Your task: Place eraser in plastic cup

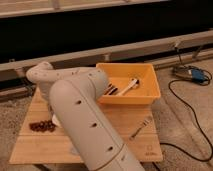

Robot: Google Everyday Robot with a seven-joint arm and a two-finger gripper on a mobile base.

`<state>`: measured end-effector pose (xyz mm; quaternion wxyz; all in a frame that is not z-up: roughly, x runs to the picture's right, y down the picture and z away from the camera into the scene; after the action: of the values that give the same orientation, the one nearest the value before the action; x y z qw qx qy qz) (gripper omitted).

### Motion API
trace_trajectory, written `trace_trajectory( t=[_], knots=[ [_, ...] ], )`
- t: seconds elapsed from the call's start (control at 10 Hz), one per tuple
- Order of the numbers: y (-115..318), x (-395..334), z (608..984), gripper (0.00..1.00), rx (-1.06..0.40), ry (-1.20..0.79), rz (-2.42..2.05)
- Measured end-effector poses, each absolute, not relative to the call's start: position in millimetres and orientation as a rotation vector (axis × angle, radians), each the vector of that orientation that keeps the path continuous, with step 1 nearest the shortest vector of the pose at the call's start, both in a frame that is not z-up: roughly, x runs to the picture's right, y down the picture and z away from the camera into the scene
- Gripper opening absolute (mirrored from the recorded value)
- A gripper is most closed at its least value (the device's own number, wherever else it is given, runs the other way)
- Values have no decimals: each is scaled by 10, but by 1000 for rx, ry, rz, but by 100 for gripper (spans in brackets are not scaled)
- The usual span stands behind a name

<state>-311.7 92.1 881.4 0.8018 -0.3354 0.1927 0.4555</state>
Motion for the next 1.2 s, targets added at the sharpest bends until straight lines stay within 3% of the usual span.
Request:
trace_trajectory(
  t=[0.6, 1.2],
  knots=[
    [614, -2689, 8363, 0, -730, 341, 894],
    [191, -1939, 8496, 0, -641, 325, 995]
  ],
)
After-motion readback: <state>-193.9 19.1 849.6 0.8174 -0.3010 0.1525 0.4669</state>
